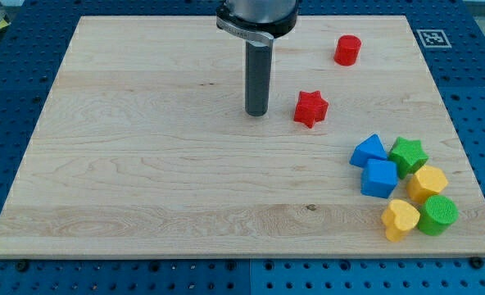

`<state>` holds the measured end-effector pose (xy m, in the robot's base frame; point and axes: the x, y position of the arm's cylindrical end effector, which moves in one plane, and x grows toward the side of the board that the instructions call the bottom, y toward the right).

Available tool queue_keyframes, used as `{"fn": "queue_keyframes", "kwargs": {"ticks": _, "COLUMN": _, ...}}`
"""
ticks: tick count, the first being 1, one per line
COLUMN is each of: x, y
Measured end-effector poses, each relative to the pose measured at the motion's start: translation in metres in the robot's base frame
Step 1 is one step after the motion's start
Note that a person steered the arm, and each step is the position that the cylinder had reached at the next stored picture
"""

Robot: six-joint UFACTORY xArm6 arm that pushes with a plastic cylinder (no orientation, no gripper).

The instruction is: Push the red star above the green star

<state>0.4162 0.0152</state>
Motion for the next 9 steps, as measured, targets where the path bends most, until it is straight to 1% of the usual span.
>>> {"fn": "queue_keyframes", "kwargs": {"ticks": 1, "x": 0.0, "y": 0.0}}
{"fn": "queue_keyframes", "kwargs": {"ticks": 2, "x": 0.01, "y": 0.027}}
{"fn": "queue_keyframes", "kwargs": {"ticks": 3, "x": 0.011, "y": 0.035}}
{"fn": "queue_keyframes", "kwargs": {"ticks": 4, "x": -0.006, "y": 0.026}}
{"fn": "queue_keyframes", "kwargs": {"ticks": 5, "x": -0.014, "y": 0.037}}
{"fn": "queue_keyframes", "kwargs": {"ticks": 6, "x": 0.007, "y": 0.084}}
{"fn": "queue_keyframes", "kwargs": {"ticks": 7, "x": 0.01, "y": 0.097}}
{"fn": "queue_keyframes", "kwargs": {"ticks": 8, "x": 0.014, "y": 0.09}}
{"fn": "queue_keyframes", "kwargs": {"ticks": 9, "x": 0.021, "y": 0.104}}
